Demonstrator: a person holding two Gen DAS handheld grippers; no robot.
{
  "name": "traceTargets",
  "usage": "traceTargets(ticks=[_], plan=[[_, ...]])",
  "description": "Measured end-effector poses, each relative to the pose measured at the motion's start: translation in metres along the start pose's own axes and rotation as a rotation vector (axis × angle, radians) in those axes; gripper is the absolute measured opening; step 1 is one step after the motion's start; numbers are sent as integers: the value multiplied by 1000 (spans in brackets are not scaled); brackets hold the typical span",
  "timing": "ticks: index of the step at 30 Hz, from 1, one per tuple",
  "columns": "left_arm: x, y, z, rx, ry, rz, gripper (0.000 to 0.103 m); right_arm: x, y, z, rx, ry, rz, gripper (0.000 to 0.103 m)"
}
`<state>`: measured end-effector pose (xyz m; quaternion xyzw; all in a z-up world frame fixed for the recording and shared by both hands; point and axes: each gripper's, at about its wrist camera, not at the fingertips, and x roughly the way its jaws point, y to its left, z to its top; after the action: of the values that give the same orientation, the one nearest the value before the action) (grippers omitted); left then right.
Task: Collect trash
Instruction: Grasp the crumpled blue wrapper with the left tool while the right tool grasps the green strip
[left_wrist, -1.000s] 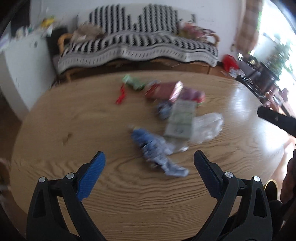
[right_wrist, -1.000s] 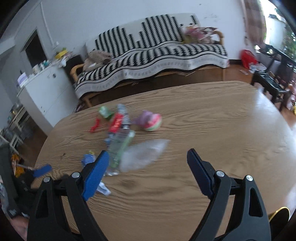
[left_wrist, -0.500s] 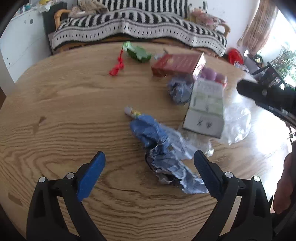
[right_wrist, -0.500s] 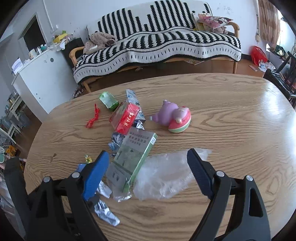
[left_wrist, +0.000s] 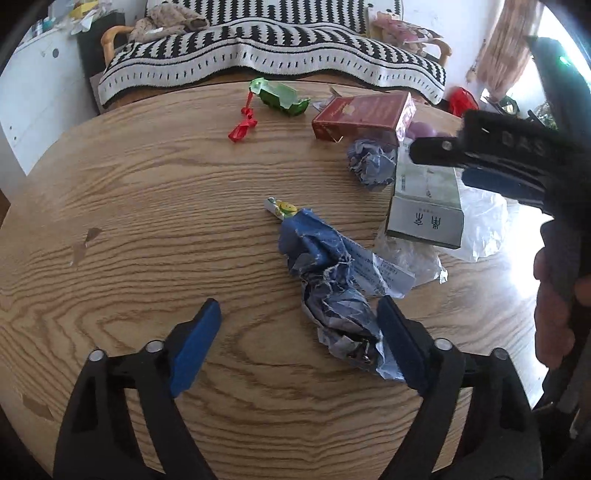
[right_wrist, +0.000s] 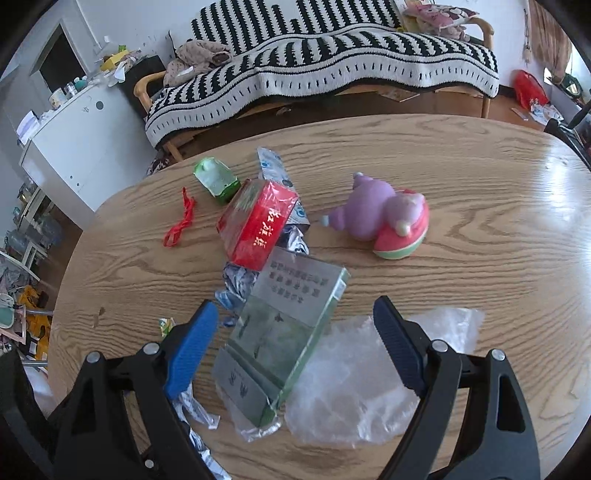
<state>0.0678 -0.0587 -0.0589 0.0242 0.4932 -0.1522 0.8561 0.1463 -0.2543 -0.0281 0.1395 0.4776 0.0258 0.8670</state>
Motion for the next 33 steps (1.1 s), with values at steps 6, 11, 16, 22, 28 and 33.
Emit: traceTargets(ticks=[6, 11, 16, 22, 28, 33], plan=[[-1, -14, 0, 31, 13, -62, 40, 10, -2, 0, -2, 25, -10, 77], [-6, -16, -1, 31, 10, -48, 38, 10, -6, 0, 13, 24, 17, 52], [-12, -9, 1, -5, 0, -47, 37, -7, -6, -4, 15, -20, 62, 25], [-20, -3, 4, -28, -20, -43, 29, -31, -4, -6, 6, -84, 79, 12], [-28, -5, 8, -23, -44, -35, 29, -52, -1, -8, -3, -130, 76, 12], [-45, -2, 13, -17, -86, -34, 28, -69, -3, -8, 4, -169, 91, 12]])
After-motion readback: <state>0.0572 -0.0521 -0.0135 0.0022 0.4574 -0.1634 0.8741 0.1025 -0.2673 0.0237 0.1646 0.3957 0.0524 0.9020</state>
